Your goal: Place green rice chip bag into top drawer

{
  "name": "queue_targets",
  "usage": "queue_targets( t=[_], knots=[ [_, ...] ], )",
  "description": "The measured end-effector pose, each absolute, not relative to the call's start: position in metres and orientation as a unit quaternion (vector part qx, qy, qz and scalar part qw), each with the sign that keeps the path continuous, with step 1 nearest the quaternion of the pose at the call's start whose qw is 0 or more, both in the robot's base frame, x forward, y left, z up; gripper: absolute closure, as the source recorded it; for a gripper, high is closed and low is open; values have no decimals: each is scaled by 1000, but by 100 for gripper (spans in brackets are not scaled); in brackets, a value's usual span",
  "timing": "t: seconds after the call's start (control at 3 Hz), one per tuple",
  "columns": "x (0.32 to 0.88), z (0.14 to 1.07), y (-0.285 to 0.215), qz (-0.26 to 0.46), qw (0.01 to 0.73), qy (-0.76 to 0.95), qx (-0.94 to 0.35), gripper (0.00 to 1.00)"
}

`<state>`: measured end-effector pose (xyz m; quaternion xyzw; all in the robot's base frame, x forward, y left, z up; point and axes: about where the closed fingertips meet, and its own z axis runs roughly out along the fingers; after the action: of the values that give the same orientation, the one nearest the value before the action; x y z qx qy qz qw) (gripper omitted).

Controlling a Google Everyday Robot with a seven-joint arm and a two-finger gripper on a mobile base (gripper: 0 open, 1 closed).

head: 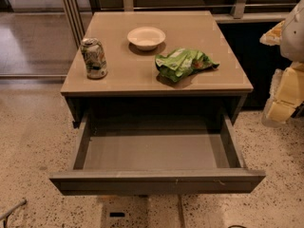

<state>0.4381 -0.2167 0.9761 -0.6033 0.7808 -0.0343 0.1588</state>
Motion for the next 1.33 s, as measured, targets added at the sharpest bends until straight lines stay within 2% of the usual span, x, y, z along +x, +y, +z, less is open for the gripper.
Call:
queue_targets(
  t=[0.67,1.33],
  knots=[
    [456,978,-212,-43,179,770,-610,0],
    [544,968,-180,-47,243,730,-637,0]
  ],
)
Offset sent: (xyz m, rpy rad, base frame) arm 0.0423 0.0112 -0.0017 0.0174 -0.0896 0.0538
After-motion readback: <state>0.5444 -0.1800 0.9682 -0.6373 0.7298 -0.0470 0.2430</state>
